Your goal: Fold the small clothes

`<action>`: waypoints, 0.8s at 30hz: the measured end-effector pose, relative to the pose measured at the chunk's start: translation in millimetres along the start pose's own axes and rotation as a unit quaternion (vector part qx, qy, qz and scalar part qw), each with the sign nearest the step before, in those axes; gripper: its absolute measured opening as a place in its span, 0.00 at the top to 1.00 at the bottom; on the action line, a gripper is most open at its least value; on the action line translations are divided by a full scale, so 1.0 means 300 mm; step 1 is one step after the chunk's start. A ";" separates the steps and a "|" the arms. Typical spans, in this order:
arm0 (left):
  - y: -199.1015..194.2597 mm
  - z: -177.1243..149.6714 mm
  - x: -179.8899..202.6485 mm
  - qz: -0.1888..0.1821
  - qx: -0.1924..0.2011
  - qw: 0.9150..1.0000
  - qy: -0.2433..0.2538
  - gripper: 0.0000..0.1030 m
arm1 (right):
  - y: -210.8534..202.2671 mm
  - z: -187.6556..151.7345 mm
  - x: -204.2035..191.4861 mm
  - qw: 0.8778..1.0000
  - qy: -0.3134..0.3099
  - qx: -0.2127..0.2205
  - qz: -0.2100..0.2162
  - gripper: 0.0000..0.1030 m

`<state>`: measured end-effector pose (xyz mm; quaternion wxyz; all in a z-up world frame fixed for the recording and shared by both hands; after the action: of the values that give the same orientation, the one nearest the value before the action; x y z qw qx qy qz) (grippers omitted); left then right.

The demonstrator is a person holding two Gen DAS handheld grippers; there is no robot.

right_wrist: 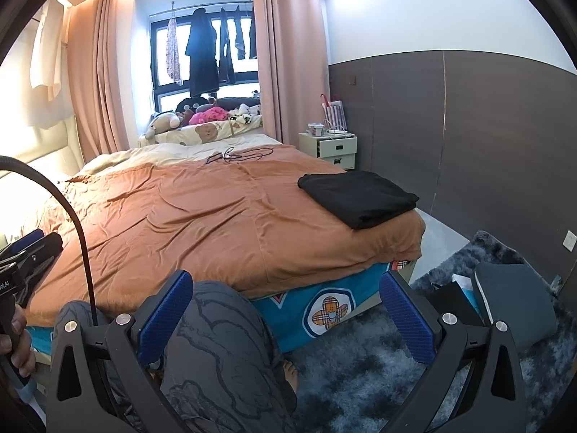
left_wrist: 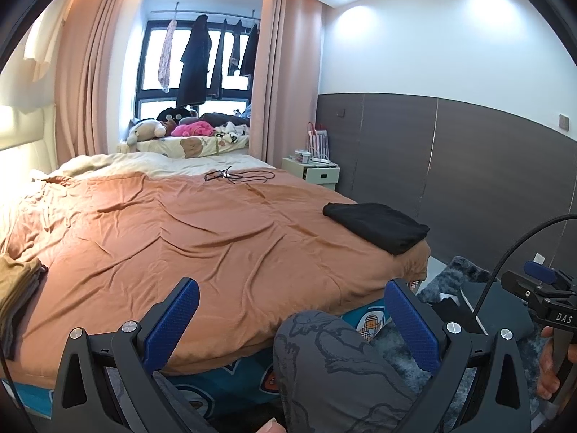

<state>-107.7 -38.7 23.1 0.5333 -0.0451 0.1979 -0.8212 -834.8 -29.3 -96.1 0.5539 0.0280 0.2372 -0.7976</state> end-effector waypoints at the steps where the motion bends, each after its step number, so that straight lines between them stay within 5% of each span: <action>1: 0.000 0.000 0.000 -0.001 0.000 1.000 0.000 0.00 | 0.001 0.001 0.001 1.000 -0.001 0.000 0.000 0.00; 24: 0.000 0.001 -0.003 -0.003 0.000 1.000 -0.004 0.00 | 0.004 0.011 0.017 1.000 -0.003 -0.002 -0.002 0.00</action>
<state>-107.2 -37.9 23.4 0.5318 -0.0486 0.1957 -0.8225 -835.0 -35.4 -95.0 0.5530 0.0242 0.2376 -0.7982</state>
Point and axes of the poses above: each gripper's, at about its wrist camera, not at the fingertips, and y roughly the way its jaws point, x to its right, z to its top, the point moved 1 cm from there along y, roughly the way its jaws point, and after that the axes turned 14 degrees about y, right-handed, at the moved point
